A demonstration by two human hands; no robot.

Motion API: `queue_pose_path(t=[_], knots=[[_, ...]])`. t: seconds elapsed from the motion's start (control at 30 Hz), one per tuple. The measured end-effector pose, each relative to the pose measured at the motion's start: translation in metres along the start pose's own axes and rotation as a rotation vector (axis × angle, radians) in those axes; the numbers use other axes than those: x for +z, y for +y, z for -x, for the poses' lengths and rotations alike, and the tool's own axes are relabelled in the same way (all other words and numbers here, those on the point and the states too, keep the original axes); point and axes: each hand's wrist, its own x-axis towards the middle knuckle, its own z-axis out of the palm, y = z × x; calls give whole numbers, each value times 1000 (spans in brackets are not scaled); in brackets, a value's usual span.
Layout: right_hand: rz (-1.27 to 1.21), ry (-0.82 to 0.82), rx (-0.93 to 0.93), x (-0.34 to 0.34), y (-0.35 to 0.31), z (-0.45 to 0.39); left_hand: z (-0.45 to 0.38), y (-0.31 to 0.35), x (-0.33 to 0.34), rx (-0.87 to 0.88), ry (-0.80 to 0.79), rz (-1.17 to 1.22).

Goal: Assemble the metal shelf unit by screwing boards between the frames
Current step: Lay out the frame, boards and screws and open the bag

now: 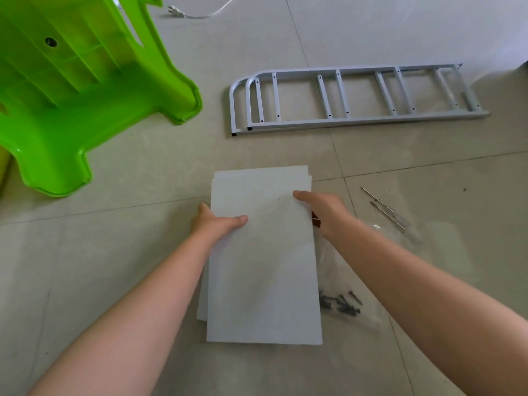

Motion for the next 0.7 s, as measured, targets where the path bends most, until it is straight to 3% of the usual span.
queue_pose_path(t=[0.2, 0.5, 0.7], knots=[[290, 80, -231, 34, -38, 19, 63, 71, -37, 121, 147, -117], [451, 72, -936, 36, -109, 82, 98, 121, -83, 474, 486, 11], [530, 34, -1073, 28, -108, 86, 99, 107, -84, 584, 535, 18]])
